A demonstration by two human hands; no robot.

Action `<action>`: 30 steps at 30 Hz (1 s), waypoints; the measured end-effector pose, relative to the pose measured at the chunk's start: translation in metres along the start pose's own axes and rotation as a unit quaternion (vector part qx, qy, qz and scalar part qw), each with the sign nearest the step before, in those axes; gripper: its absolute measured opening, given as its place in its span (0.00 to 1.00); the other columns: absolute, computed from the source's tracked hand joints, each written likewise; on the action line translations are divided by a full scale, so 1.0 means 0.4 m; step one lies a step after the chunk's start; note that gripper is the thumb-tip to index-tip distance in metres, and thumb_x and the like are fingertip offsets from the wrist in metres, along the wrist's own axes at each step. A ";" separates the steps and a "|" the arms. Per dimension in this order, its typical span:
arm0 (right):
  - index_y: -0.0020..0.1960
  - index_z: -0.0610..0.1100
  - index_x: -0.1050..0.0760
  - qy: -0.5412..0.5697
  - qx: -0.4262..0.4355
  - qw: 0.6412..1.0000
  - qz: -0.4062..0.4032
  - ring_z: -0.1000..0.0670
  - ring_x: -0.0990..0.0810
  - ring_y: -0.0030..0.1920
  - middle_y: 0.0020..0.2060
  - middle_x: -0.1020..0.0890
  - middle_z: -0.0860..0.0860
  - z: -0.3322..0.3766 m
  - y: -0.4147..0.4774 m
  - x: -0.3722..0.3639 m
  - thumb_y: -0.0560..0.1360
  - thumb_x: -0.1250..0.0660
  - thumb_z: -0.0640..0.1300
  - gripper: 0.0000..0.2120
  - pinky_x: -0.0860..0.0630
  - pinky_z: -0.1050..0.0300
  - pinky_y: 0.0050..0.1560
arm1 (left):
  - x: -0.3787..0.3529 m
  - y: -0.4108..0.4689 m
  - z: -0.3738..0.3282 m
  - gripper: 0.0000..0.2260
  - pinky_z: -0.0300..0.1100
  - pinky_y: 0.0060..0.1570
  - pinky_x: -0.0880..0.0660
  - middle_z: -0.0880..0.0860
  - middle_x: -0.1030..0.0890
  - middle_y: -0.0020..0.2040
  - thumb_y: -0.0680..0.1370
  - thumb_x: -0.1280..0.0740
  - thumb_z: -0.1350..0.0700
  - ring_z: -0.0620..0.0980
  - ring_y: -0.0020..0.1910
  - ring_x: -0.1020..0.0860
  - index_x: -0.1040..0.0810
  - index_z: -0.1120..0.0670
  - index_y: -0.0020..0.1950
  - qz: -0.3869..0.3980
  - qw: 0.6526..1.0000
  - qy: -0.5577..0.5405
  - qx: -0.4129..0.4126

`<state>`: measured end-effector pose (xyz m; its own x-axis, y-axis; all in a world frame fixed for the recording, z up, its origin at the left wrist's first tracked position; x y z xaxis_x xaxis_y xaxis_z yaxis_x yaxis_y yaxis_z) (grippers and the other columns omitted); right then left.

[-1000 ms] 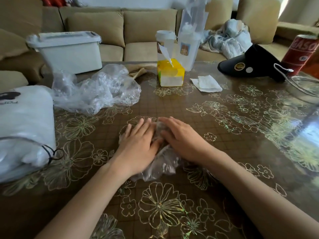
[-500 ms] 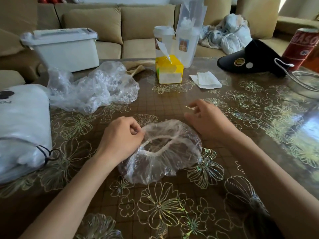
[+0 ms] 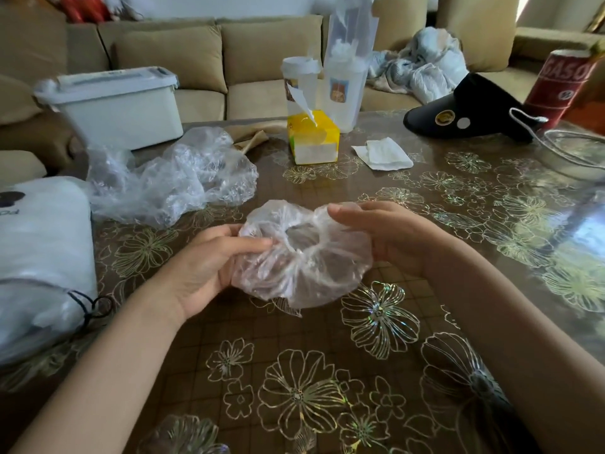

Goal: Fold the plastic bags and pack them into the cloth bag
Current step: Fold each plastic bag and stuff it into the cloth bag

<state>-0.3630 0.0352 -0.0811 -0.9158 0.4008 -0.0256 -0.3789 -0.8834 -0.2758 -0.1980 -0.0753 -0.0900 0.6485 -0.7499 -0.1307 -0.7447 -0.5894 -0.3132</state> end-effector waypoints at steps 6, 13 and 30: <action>0.56 0.37 0.26 0.076 0.033 0.996 0.010 0.49 0.17 0.35 0.42 0.18 0.42 0.012 -0.001 -0.013 0.68 0.34 0.25 0.19 0.19 0.55 0.36 | -0.010 -0.019 0.013 0.36 0.43 0.37 0.19 0.62 0.17 0.51 0.61 0.26 0.37 0.54 0.43 0.16 0.22 0.60 0.59 0.117 0.990 0.013 0.084; 0.57 0.36 0.25 0.076 0.030 0.995 0.052 0.48 0.17 0.42 0.43 0.17 0.45 0.005 0.002 -0.037 0.66 0.28 0.42 0.21 0.19 0.54 0.45 | -0.007 -0.010 -0.007 0.08 0.32 0.24 0.27 0.47 0.25 0.24 0.78 0.36 0.58 0.39 0.22 0.26 0.25 0.56 0.38 -0.078 0.993 0.069 -0.057; 0.65 0.37 0.29 -0.517 0.340 0.771 -0.150 0.44 0.29 0.66 0.64 0.26 0.42 0.048 -0.012 -0.120 0.78 0.38 0.37 0.16 0.38 0.60 0.66 | -0.077 -0.033 -0.066 0.17 0.43 0.71 0.45 0.55 0.32 0.71 0.80 0.40 0.61 0.51 0.72 0.36 0.30 0.58 0.69 -0.196 0.688 0.590 -0.375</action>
<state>-0.3199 0.0156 -0.0601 -0.2578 0.5148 0.8176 -0.2545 -0.8525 0.4566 -0.2124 -0.0524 -0.0569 0.5730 0.0496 0.8180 -0.7081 -0.4726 0.5246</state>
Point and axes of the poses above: each hand's wrist, its own y-axis towards the middle knuckle, its own x-axis out of the back of the hand, z = x × y, the point moved 6 cm from there along y, towards the middle knuckle
